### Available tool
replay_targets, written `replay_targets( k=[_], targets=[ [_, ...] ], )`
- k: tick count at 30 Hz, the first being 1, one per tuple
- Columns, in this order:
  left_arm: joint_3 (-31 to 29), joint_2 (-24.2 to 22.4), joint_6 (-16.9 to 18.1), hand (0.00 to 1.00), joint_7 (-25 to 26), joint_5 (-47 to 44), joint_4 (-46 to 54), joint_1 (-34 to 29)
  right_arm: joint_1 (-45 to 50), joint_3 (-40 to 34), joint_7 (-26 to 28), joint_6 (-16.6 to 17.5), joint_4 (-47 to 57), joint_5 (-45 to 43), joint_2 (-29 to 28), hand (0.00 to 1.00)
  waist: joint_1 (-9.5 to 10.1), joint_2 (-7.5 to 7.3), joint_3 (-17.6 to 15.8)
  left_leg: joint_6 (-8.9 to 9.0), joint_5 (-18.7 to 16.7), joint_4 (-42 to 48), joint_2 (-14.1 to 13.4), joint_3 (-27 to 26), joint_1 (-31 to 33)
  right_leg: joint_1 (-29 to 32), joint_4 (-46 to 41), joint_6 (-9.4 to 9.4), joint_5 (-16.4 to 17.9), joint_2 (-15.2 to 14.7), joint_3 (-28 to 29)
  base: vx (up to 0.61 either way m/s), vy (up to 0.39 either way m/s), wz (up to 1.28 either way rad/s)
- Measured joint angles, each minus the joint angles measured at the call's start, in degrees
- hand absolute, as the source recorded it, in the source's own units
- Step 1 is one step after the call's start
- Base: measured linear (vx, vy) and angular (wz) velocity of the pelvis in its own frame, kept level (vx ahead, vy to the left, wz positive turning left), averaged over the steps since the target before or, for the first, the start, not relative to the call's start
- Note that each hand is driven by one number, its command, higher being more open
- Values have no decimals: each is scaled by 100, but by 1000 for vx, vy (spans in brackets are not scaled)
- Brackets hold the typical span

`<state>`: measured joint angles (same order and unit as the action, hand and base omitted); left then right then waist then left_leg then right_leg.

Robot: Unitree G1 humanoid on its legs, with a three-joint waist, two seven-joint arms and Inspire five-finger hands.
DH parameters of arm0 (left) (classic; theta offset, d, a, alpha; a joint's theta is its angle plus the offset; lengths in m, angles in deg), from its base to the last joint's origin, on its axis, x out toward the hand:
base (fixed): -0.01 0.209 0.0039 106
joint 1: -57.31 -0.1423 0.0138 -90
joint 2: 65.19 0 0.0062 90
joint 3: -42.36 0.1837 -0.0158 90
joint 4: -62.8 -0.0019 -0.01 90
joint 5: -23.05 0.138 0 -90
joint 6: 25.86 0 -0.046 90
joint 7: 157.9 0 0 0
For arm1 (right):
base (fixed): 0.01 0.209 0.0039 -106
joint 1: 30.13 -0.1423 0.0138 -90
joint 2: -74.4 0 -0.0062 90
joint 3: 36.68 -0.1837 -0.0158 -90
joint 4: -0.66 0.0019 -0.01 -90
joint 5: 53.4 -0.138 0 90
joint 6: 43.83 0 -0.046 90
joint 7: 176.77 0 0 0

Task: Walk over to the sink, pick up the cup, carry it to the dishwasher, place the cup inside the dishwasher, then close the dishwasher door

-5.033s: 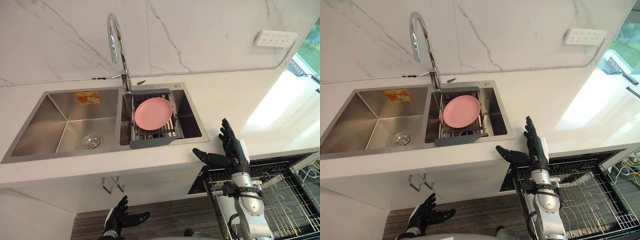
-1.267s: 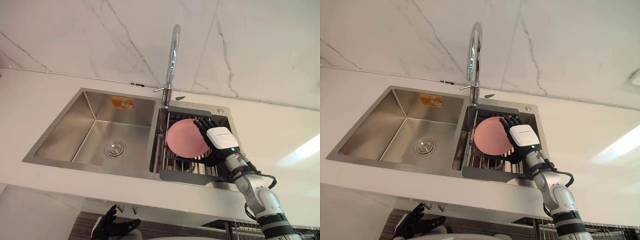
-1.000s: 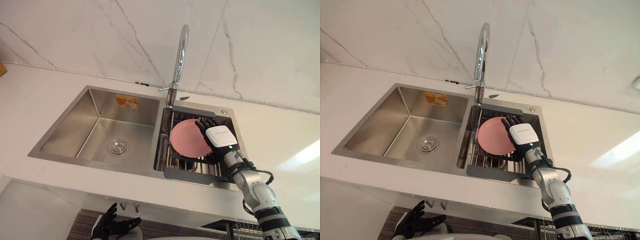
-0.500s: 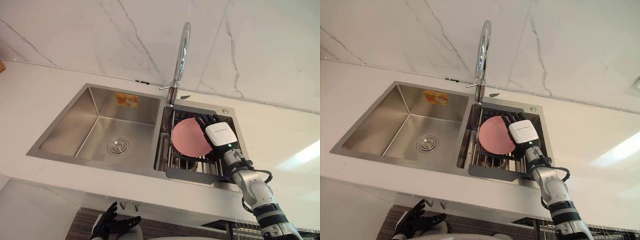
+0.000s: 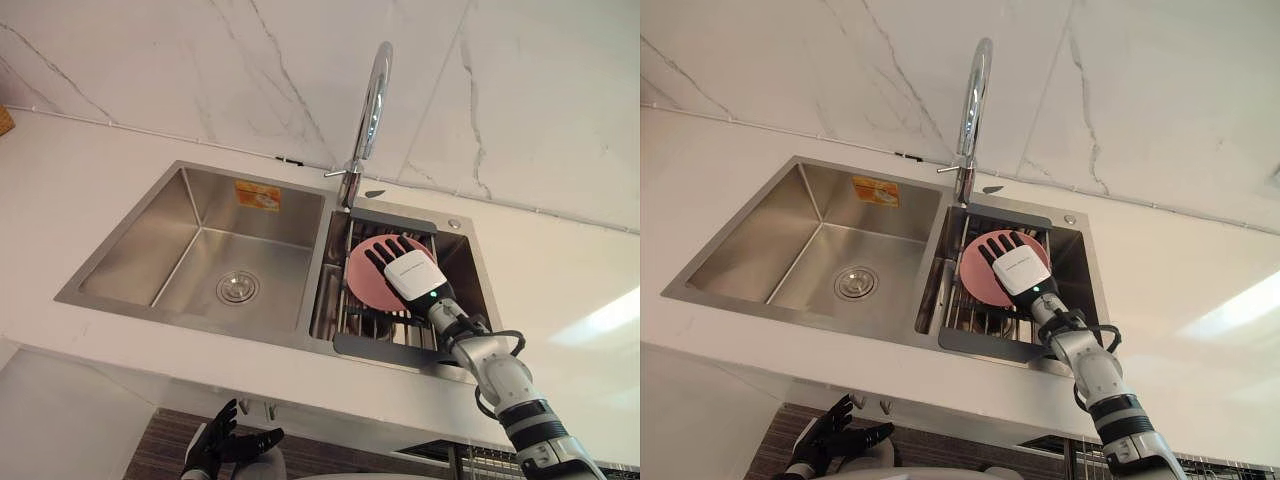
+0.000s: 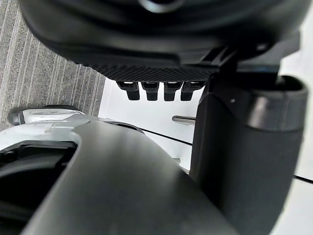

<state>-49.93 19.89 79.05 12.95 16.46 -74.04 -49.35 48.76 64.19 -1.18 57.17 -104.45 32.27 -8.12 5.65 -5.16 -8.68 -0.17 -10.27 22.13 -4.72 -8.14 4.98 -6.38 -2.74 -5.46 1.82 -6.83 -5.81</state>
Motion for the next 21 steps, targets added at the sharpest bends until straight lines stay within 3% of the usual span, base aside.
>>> replay_targets(
  k=[5,10,21],
  targets=[
    [-6,64,-19,100,-8,-1,15,8,-1,94,430,-179,-63,-25,-16,0,22,-77,-25,2,-2,15,-1,15,-8,-22,-13,1,1,3,-11,0,0,0],
    [-6,86,-102,100,-27,-7,16,75,-74,83,386,-519,-140,-399,-172,0,94,-123,-49,15,-10,20,5,19,-11,-26,-30,14,6,0,-3,-13,-1,0],
    [-59,114,-130,100,-78,-15,53,104,-136,57,561,-534,-281,-745,-253,0,129,-211,-102,30,-20,19,-15,14,-6,-17,-27,25,14,21,36,0,0,0]
  ],
)
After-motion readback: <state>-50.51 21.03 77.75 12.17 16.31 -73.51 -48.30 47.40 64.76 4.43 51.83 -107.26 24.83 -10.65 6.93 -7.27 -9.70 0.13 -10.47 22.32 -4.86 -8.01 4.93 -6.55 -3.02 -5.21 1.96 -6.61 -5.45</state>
